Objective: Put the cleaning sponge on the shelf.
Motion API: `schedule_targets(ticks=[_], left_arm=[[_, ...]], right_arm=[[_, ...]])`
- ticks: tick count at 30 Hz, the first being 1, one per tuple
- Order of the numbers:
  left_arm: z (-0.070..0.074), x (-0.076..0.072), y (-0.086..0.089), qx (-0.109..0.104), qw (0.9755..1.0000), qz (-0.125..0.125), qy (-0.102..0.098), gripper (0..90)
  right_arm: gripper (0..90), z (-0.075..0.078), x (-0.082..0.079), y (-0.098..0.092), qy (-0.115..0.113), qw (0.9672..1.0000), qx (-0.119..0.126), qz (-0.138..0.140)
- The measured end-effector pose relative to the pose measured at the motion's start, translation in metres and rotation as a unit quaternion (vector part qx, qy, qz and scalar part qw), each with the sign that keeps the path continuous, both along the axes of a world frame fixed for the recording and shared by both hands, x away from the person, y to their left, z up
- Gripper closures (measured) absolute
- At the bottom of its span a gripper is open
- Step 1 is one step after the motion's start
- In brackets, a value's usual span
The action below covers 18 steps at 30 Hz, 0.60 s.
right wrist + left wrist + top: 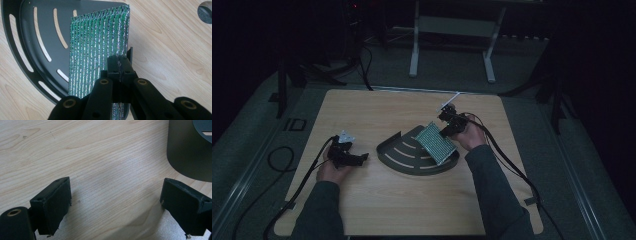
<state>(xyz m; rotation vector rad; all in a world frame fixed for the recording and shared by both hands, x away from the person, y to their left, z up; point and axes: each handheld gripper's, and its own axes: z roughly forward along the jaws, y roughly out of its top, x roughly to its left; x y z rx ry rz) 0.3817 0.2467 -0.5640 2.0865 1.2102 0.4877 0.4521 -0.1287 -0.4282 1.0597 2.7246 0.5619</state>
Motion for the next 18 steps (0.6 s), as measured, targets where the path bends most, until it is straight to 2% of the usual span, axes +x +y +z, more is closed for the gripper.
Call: schedule_targets(ticks=[13,18], left_arm=[[0.0,0.0,0.0,0.001,1.0,0.0,0.0,10.8],[0.0,0.0,0.0,0.001,1.0,0.0,0.0,10.8]], right_arm=[[89.7,-0.007,0.001,0.006,0.007,0.9999,0.009,0.001],[89.7,-0.012,0.001,0.009,0.01,0.9999,0.004,0.004]])
